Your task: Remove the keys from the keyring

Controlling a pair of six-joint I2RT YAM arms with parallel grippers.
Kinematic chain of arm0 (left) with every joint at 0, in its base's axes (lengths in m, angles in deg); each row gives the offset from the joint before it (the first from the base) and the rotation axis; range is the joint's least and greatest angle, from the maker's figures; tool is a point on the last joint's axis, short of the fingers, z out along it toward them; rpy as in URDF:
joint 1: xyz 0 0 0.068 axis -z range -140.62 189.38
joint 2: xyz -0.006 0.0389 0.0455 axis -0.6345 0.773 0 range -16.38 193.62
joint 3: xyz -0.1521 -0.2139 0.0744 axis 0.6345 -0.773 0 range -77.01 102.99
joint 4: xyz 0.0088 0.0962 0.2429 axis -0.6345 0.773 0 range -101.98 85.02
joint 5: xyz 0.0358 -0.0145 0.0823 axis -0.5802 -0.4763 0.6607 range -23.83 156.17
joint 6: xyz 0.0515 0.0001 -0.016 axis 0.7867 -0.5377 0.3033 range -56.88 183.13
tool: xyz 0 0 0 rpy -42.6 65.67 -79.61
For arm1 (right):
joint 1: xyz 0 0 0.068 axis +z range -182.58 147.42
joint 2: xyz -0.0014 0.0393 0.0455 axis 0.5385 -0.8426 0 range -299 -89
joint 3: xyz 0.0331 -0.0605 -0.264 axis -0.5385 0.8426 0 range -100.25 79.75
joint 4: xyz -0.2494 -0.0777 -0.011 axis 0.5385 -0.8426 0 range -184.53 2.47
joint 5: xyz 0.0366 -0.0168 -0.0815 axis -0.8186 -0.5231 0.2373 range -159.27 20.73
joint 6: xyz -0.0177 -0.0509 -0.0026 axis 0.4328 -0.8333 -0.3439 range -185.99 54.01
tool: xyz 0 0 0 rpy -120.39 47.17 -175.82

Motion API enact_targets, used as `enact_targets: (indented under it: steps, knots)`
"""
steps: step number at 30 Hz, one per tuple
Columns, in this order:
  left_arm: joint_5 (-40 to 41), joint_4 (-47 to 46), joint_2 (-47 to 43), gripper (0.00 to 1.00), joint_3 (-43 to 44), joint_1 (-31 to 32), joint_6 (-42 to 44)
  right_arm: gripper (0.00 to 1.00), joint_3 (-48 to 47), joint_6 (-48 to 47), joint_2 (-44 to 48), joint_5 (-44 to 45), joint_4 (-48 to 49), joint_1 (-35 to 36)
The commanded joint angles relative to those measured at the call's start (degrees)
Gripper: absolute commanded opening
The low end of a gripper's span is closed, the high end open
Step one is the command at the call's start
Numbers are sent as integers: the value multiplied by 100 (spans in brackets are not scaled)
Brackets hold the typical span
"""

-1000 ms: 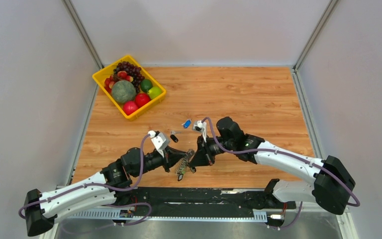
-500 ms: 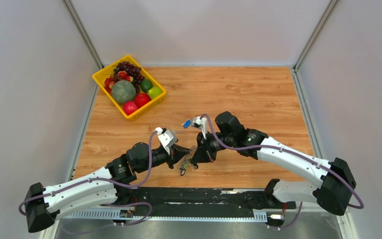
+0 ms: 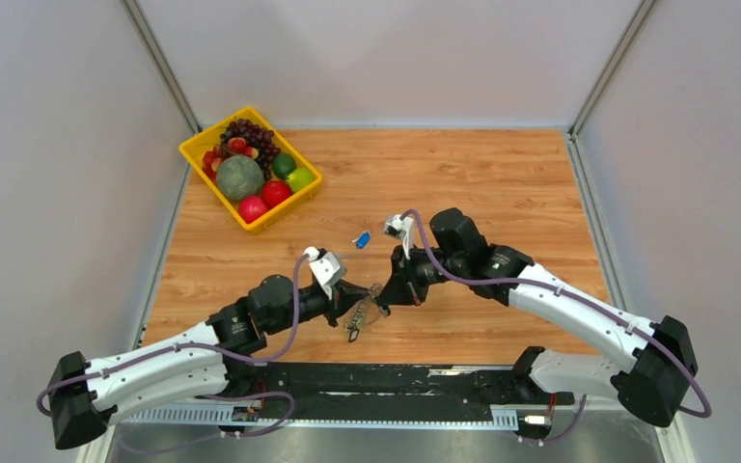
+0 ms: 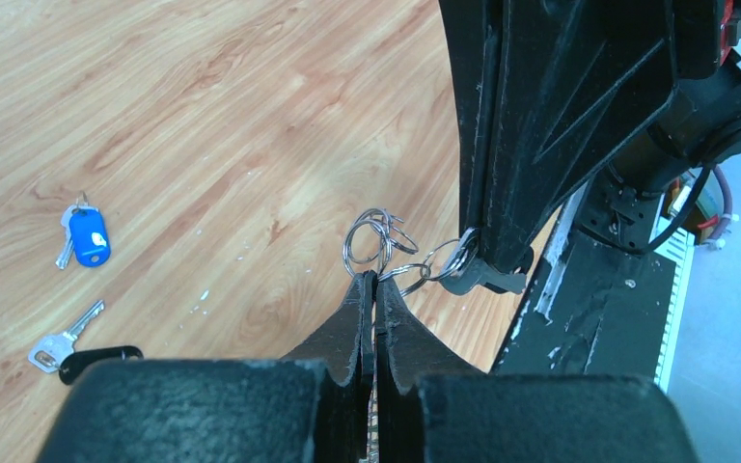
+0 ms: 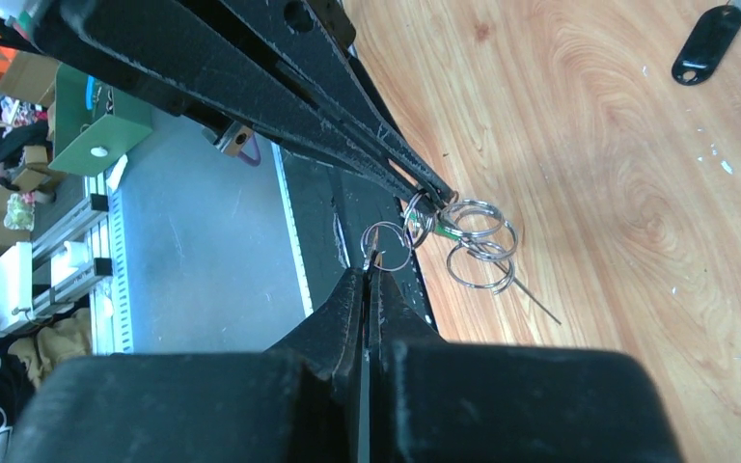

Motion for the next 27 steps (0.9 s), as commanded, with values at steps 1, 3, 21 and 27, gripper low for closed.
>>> enact_targets:
  steps: [1, 3, 21, 27]
  knots:
    - [82, 52, 131, 0, 299, -68, 169, 0, -430, 221, 195, -152, 33, -68]
    - [222, 110, 203, 0, 326, -66, 111, 0, -483, 313, 148, -159, 62, -80]
    - [1438, 40, 622, 0, 552, -68, -1142, 0, 333, 1704, -279, -483, 1538, 211]
    - [1493, -230, 272, 0, 463, -77, -1277, 0, 646, 1676, -311, -251, 1584, 269]
